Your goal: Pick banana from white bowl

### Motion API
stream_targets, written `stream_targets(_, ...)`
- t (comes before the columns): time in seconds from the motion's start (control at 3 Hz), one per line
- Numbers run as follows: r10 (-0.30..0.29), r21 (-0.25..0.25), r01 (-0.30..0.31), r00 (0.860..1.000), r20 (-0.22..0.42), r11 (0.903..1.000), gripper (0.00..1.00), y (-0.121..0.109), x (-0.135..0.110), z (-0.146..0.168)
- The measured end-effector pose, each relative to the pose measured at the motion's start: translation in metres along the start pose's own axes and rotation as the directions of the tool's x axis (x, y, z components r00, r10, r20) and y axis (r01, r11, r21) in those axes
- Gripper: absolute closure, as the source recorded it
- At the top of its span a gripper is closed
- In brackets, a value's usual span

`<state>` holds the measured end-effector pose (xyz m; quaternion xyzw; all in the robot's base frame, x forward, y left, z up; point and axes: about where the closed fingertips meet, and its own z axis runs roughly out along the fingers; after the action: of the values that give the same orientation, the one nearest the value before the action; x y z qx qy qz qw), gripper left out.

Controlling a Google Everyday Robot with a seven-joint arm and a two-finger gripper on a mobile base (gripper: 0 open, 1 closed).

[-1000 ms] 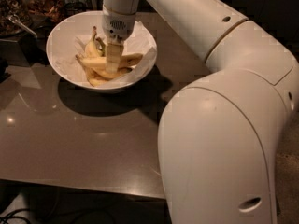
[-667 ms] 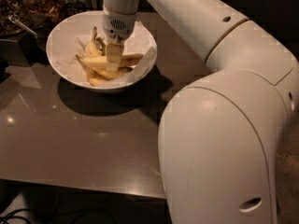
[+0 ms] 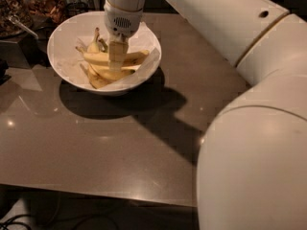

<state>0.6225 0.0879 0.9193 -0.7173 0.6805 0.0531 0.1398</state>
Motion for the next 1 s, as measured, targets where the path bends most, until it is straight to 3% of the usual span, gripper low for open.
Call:
stream_targets(0.67, -0.058, 0.107, 0.057, 0.998, 0.005, 0.9926, 1.0, 0.052, -0.006, -0.056)
stream_targets(1.0, -0.097, 0.137, 0.096, 0.995, 0.007, 0.9859, 1.0, 0.079, -0.007, -0.077)
